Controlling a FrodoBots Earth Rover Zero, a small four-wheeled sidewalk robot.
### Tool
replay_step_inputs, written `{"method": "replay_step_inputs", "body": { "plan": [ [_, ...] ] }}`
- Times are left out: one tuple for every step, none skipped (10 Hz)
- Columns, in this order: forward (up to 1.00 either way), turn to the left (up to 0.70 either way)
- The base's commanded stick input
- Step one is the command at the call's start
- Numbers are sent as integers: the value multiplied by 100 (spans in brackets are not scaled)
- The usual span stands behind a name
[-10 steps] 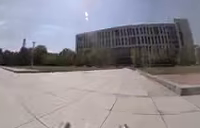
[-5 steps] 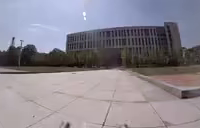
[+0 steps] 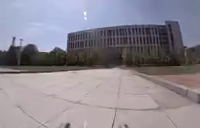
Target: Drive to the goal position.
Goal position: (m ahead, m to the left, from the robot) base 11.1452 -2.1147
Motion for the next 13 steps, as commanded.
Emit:
{"method": "replay_step_inputs", "body": {
  "plan": [
    [70, 0],
    [70, 0],
    [70, 0],
    [70, 0],
    [70, 0],
    [70, 0],
    [70, 0],
    [70, 0],
    [70, 0],
    [70, 0],
    [70, 0],
    [70, 0],
    [70, 0]
  ]
}}
